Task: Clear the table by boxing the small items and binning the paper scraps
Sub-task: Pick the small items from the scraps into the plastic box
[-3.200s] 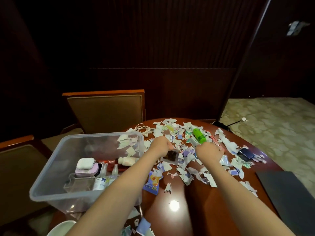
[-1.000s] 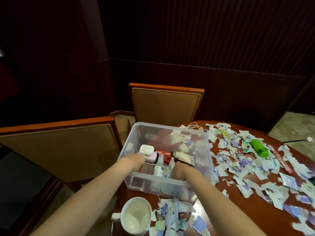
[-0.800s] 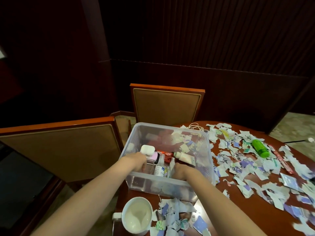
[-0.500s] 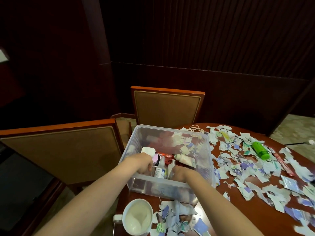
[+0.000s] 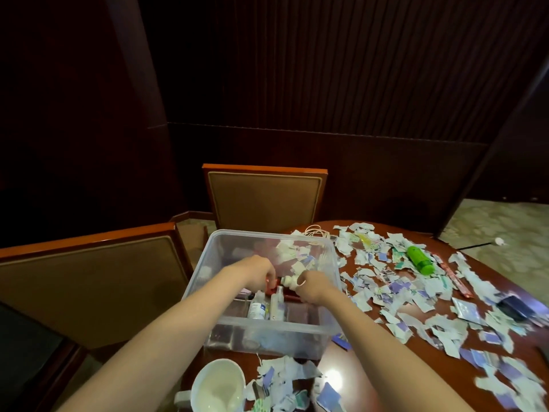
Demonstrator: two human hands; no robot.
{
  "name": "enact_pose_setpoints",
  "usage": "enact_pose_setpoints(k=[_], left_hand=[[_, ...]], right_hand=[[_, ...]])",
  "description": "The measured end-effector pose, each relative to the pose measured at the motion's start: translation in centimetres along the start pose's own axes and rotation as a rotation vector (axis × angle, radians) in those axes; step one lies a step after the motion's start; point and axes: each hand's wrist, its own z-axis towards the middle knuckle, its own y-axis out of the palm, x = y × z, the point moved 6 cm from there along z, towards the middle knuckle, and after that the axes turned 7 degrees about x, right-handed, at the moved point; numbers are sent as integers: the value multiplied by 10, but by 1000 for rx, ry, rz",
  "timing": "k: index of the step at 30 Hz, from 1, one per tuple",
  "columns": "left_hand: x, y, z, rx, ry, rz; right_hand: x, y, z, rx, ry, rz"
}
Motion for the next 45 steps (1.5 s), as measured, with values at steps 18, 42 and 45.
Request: enact_pose_setpoints(k=[18,42,45], left_hand=[[88,-37,12,212,11,-301],[175,8,90,201,-13,-252],[175,12,101,187,-14,-235]], right_hand=[[142,-86,-40,428,340,448],[164,-30,-20,138,106,302],[151,-3,-6,0,62,220]])
